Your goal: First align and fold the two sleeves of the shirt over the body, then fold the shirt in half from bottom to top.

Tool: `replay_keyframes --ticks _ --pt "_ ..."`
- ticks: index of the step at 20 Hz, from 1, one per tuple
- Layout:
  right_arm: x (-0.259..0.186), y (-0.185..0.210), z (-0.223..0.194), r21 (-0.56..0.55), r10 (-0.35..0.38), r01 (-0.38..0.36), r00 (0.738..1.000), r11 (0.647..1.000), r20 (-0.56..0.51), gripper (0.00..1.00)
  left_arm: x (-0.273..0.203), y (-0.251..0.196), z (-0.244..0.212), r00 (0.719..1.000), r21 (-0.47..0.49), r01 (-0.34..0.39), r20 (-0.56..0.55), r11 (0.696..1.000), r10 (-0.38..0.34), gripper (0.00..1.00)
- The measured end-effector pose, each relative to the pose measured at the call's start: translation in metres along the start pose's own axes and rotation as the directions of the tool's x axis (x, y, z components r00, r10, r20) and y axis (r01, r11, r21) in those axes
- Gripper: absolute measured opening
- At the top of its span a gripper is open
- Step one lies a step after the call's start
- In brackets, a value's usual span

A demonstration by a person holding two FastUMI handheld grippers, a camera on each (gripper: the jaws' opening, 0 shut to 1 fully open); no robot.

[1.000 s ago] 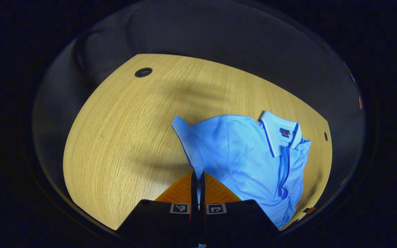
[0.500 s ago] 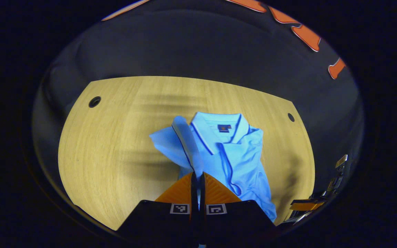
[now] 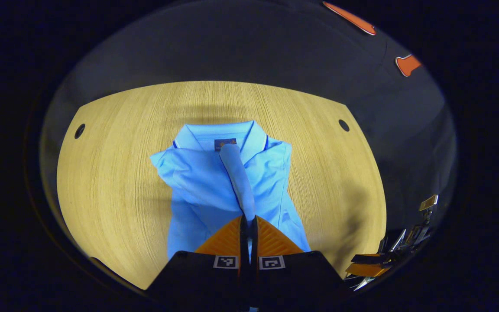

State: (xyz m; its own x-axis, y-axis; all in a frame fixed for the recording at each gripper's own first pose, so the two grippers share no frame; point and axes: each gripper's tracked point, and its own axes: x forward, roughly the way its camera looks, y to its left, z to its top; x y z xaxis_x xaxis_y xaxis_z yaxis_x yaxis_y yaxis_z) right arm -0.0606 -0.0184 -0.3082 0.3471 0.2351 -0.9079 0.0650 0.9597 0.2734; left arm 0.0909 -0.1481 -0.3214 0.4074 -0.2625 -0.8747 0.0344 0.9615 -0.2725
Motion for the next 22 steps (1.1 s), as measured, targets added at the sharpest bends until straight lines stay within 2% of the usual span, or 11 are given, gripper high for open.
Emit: replay_keyframes --ticks 2,4,5,6,8,9,10,11,16,19,22 --pt "0.000 -0.002 -0.003 0.010 -0.006 0.006 1.000 1.000 0.001 0.98 0.011 -0.004 -0.005 1.000 -0.025 0.004 -0.020 1.000 -0.004 0.05" --pt "-0.002 -0.005 -0.004 0.010 -0.015 0.015 1.000 1.000 0.001 0.98 0.015 -0.009 -0.008 0.999 -0.042 0.025 -0.028 0.999 -0.027 0.16" --pt "-0.003 -0.007 -0.005 0.008 -0.023 0.023 1.000 1.000 0.001 0.98 0.014 -0.013 -0.009 0.999 -0.047 0.043 -0.027 0.998 -0.045 0.29" --pt "-0.002 -0.008 -0.006 0.005 -0.030 0.030 1.000 1.000 0.000 0.99 0.015 -0.012 -0.012 0.998 -0.055 0.048 -0.027 0.997 -0.049 0.28" --pt "0.000 -0.007 -0.008 -0.007 -0.039 0.039 0.999 0.999 -0.004 0.99 0.012 -0.006 -0.016 0.999 -0.078 0.045 -0.019 0.996 -0.047 0.58" --pt "0.002 -0.004 -0.011 -0.013 -0.038 0.038 0.999 0.999 -0.008 0.99 0.009 0.000 -0.017 0.999 -0.094 0.036 -0.016 0.995 -0.038 0.62" --pt "0.003 -0.001 -0.014 -0.020 -0.037 0.037 0.999 0.999 -0.012 0.99 0.005 0.007 -0.021 1.000 -0.107 0.023 -0.016 0.994 -0.025 0.77" --pt "0.004 0.004 -0.015 -0.028 -0.034 0.033 0.999 0.999 -0.016 0.99 0.001 0.015 -0.025 1.000 -0.114 0.011 -0.014 0.993 -0.013 0.71" --pt "0.013 0.021 -0.033 -0.095 -0.041 0.036 0.998 0.995 -0.052 0.99 -0.028 0.049 -0.050 0.999 -0.123 -0.032 0.010 0.992 0.034 1.00" --pt "0.020 0.033 -0.043 -0.141 -0.050 0.039 0.996 0.989 -0.075 0.99 -0.042 0.061 -0.076 1.000 -0.150 -0.024 0.000 0.988 0.025 0.93" --pt "0.023 0.039 -0.055 -0.188 -0.071 0.053 0.993 0.981 -0.090 0.99 -0.057 0.073 -0.107 0.999 -0.148 -0.028 -0.019 0.989 0.025 0.98"
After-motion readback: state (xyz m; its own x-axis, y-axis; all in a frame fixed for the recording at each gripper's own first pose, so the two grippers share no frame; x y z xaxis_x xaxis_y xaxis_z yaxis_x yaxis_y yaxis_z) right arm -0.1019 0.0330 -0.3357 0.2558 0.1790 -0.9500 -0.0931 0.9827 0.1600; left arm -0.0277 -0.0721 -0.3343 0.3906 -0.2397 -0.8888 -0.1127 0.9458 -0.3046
